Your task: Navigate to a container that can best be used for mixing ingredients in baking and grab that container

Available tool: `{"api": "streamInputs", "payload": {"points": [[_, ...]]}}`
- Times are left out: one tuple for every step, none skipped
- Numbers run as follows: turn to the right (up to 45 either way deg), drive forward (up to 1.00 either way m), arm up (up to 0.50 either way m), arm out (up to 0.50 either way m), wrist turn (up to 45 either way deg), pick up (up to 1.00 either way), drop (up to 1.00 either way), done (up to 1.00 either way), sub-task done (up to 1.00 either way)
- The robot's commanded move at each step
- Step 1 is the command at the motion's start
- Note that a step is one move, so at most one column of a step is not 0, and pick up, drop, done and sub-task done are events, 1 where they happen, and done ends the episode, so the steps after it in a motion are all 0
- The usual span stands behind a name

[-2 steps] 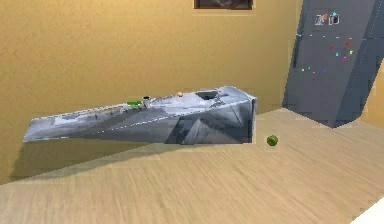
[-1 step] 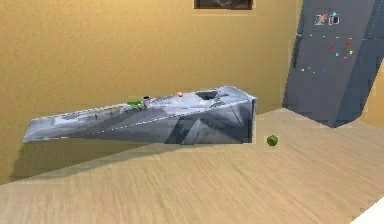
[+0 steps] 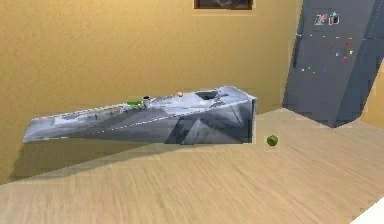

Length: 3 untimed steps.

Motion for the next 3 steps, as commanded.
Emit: {"api": "streamInputs", "payload": {"points": [[0.0,0.0,-0.08,0.0,0.0,0.0,0.0,0.0,0.0],[0.0,0.0,0.0,0.0,0.0,1.0,0.0,0.0,0.0],[0.0,0.0,0.08,0.0,0.0,0.0,0.0,0.0,0.0]]}}
